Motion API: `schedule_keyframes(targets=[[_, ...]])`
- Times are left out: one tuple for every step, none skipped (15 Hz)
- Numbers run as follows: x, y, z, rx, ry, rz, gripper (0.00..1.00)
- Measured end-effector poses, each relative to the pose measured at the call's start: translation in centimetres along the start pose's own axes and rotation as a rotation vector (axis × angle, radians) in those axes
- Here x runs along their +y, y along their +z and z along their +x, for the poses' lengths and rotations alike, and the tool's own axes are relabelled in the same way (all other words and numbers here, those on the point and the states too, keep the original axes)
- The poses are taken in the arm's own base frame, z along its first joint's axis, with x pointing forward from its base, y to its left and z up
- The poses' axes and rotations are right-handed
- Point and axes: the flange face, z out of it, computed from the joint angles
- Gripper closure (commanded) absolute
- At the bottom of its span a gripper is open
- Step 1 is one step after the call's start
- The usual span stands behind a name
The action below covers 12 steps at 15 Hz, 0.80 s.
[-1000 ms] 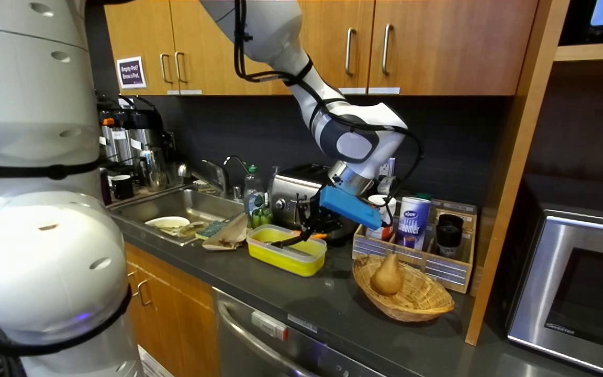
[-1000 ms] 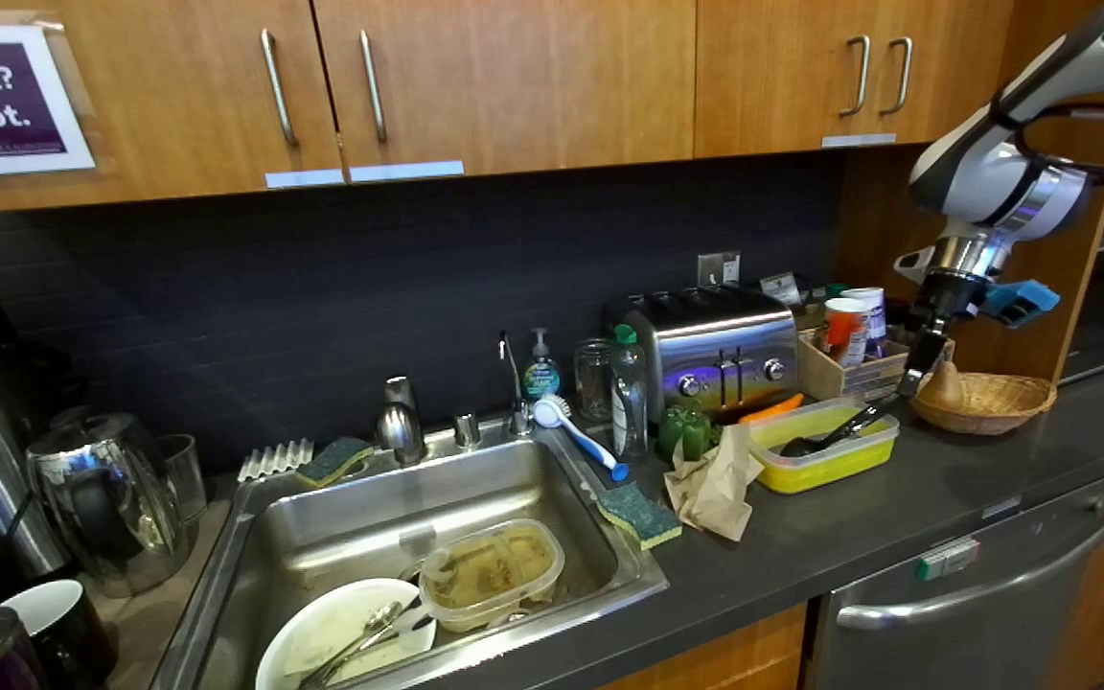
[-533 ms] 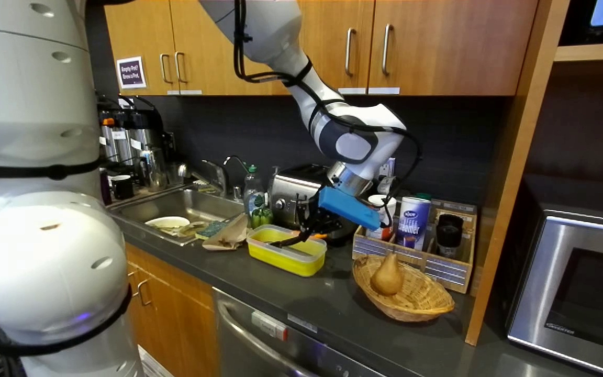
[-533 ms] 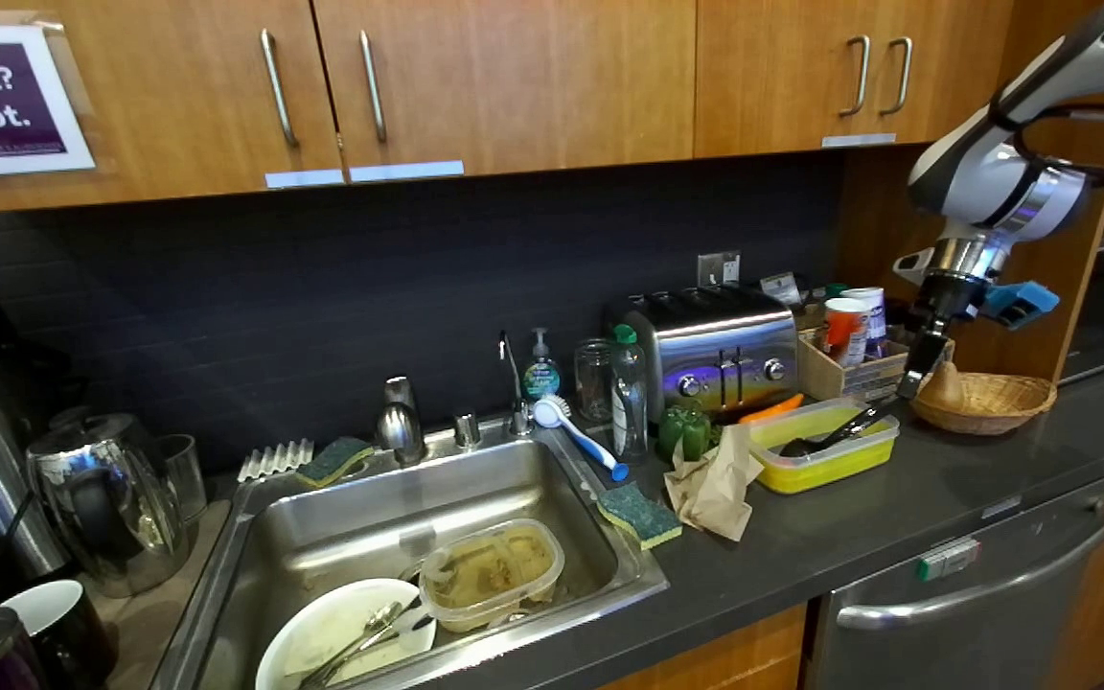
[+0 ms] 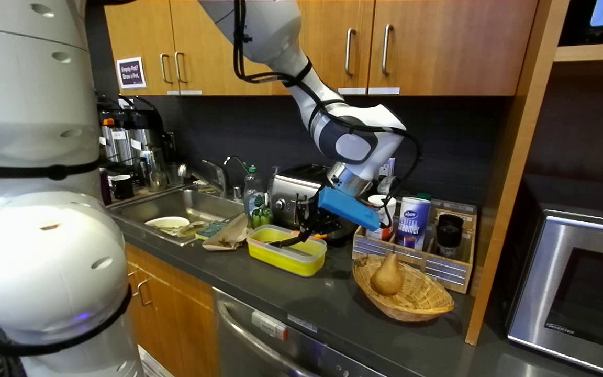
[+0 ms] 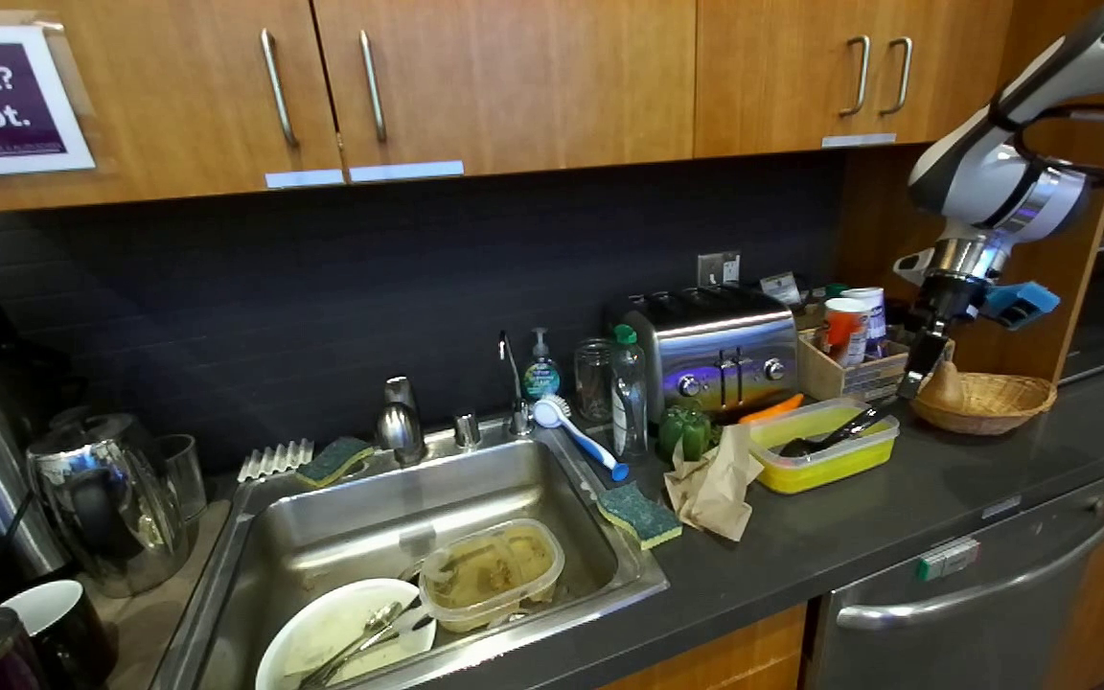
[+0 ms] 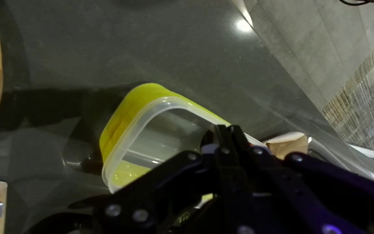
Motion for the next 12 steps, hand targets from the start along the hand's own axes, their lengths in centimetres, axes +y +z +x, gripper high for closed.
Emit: schedule_keyframes(targets=[[0.03, 0.02, -0.03, 0.000, 0.001, 0.000, 0.64], [0.08, 0.06, -0.08, -0.001, 0.002, 0.001, 0.58], [0.12, 0.09, -0.12, -0.001, 0.004, 0.002, 0.53], [0.15, 0.11, -0.16, -0.001, 0.005, 0.002, 0.45], [0.19, 0.11, -0.21, -0.001, 0.006, 0.002, 0.39], [0.20, 0.09, -0.24, 0.000, 0.006, 0.002, 0.31], [0.22, 0.09, -0.26, 0.000, 0.007, 0.002, 0.25], [0.24, 0.09, -0.29, 0.000, 0.008, 0.002, 0.16], [0.26, 0.07, -0.33, 0.000, 0.009, 0.002, 0.10], [0.28, 0.07, -0.35, 0.000, 0.009, 0.002, 0.02], [0.30, 0.08, -0.37, 0.000, 0.010, 0.002, 0.00], [0.33, 0.11, -0.40, 0.000, 0.011, 0.003, 0.00]])
